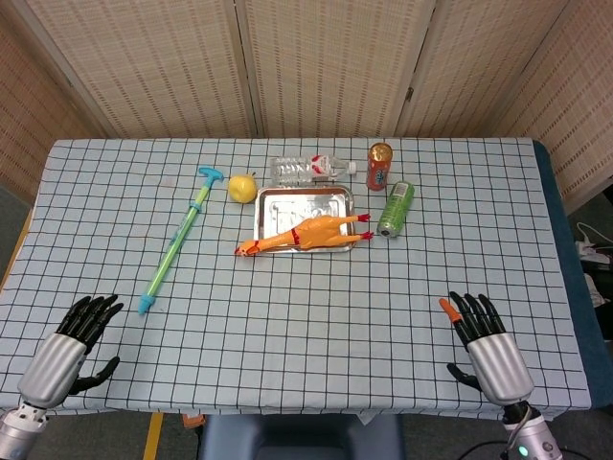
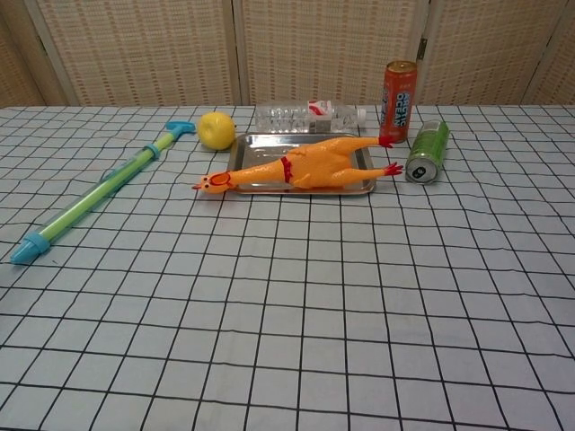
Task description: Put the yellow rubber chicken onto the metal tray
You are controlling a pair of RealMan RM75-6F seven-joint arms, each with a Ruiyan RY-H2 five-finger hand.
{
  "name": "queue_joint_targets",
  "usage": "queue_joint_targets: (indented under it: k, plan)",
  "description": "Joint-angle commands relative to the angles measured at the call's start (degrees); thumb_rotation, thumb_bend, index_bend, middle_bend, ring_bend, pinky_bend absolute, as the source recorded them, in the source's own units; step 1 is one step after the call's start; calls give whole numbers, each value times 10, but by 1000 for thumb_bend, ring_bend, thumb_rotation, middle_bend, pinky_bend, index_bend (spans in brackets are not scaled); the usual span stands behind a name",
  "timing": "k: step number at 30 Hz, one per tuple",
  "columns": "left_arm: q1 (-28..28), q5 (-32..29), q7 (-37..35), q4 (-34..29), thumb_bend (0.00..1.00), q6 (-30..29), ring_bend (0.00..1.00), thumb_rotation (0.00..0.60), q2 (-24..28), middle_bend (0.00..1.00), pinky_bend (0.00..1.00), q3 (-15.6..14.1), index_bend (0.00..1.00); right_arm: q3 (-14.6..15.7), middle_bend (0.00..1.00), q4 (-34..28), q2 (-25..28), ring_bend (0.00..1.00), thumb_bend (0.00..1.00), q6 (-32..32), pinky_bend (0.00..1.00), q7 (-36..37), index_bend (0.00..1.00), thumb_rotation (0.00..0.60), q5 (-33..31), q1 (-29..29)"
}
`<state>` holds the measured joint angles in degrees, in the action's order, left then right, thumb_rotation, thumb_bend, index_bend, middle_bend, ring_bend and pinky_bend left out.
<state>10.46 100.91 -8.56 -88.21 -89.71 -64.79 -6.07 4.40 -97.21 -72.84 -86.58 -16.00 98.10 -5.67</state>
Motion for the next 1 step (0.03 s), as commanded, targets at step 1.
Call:
queue_joint_targets:
  k: [1]
  plan:
    - [-8, -15, 18, 9, 359, 22, 0, 600, -9, 0, 0, -7, 0, -1, 0, -2, 10, 0, 8, 11, 0, 17, 0, 600, -11, -1]
